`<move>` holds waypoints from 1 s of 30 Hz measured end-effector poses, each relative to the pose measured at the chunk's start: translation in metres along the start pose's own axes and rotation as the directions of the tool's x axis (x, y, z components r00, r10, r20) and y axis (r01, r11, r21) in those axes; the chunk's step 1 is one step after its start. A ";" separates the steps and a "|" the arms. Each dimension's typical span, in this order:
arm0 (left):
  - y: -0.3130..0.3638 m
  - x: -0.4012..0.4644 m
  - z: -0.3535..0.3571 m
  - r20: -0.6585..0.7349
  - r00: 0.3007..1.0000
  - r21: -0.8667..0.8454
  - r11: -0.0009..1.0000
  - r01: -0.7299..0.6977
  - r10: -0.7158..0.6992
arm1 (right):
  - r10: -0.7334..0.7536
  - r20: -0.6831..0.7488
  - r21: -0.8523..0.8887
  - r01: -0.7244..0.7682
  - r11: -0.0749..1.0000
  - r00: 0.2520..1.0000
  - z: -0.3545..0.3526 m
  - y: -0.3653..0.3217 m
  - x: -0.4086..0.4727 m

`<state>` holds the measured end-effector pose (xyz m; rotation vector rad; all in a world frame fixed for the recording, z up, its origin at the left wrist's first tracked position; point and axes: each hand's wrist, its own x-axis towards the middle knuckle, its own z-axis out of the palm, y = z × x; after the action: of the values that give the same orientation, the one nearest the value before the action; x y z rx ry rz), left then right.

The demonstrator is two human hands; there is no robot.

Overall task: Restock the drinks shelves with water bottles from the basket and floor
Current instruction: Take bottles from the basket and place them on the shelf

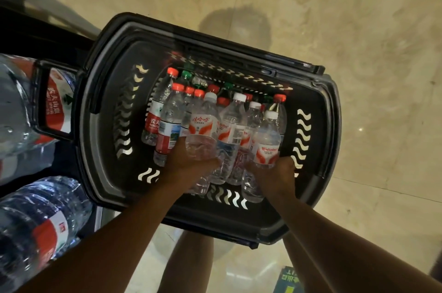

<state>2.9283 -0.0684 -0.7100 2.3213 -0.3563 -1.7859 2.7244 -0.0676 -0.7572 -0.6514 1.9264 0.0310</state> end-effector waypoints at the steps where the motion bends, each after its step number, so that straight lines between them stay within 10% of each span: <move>1: -0.001 0.000 0.000 0.011 1.000 -0.004 1.000 0.010 -0.010 | -0.006 -0.018 0.023 0.006 1.000 1.000 0.002 0.000 -0.004; 12: -0.019 -0.038 -0.030 0.112 0.994 -0.110 0.994 -0.004 0.017 | 0.070 0.385 0.130 -0.129 0.983 0.920 -0.012 -0.033 -0.047; 20: -0.009 -0.180 -0.082 -0.111 0.989 -0.283 0.950 -0.130 0.102 | -0.122 0.523 -0.127 0.220 0.967 0.843 -0.086 -0.120 -0.168; 30: 0.031 -0.402 -0.153 -0.367 0.896 -0.535 0.731 -0.424 0.251 | -0.405 0.621 -0.035 0.540 0.841 0.671 -0.185 -0.240 -0.382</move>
<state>2.9752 0.0249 -0.2916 1.8440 -0.1217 -1.1511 2.7918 -0.1661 -0.2844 -1.1354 1.1018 0.1048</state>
